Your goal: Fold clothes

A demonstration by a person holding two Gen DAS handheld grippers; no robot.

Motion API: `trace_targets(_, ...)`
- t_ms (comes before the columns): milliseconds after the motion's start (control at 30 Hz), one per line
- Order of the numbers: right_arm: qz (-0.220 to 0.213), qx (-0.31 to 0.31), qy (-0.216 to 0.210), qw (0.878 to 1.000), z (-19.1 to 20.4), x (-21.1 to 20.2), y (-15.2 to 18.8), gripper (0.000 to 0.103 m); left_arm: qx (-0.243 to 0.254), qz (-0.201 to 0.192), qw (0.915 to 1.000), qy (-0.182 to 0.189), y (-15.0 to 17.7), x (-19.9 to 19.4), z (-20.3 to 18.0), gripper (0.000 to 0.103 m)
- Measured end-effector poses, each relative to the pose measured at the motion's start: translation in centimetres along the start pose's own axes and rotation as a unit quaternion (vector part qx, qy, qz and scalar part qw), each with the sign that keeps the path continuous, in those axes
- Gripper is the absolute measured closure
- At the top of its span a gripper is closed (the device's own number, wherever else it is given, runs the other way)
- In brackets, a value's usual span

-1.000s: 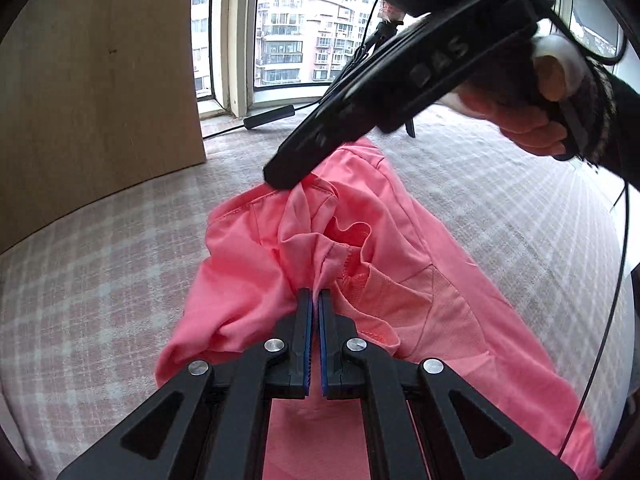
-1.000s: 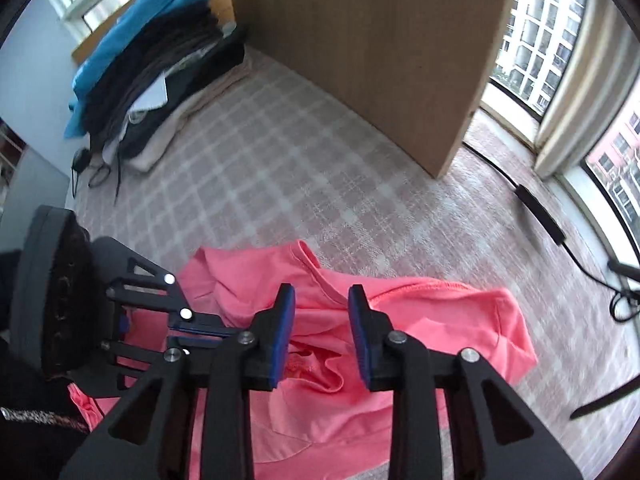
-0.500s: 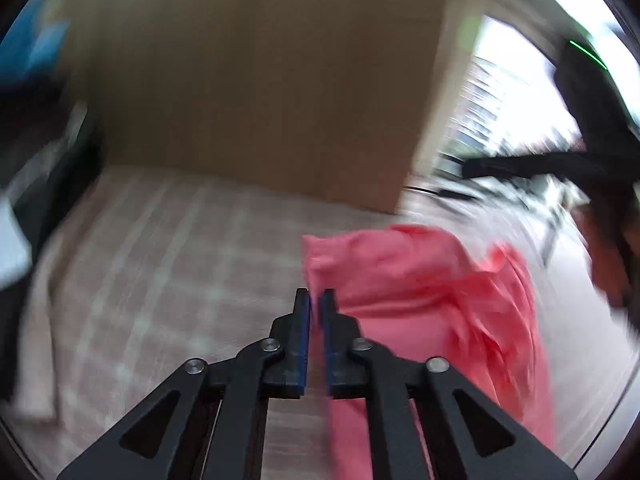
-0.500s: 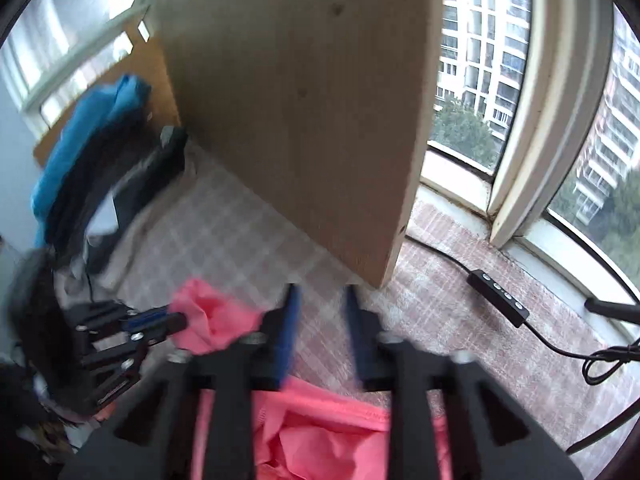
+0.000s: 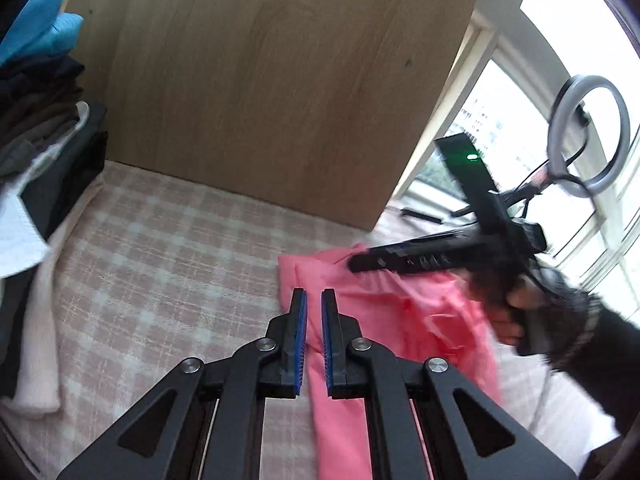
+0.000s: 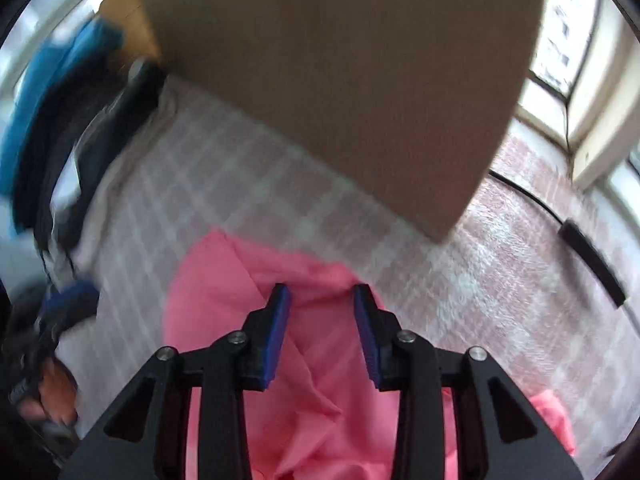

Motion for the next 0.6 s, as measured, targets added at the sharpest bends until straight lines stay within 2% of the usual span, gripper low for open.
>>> trace_targets(133, -0.081, 0.064, -0.061, 0.993, -0.5, -7.4, 1.7, 0.069, -0.011, -0.011, 0.9996, 0.026, 0.0, -5.5, 1.2, 0.098)
trace_targets(333, -0.178, 0.137, -0.109, 0.968, 1.1, -21.3, 10.9, 0.069, -0.001, -0.003, 0.9998, 0.022, 1.8, -13.6, 2.7, 0.098)
trace_targets(467, -0.232, 0.17, -0.107, 0.952, 3.5, -28.3, 17.4, 0.068, -0.004, -0.004, 0.9997, 0.025, 2.7, -18.2, 3.7, 0.098)
trace_targets(600, -0.274, 0.204, -0.098, 0.935, 7.1, -33.2, 23.5, 0.067, 0.0, -0.002, 0.9995, 0.032, 3.7, -22.4, 4.6, 0.098)
Point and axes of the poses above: each gripper's, at about its wrist camera, not at the fingertips, and x roughly the way its jaws point, z to its left, y to its underside, the point moved 3 cm from there along x, roughly the way its jaws point, and after that the axes turned 8 degrees about -x, right-handed, at the moved point
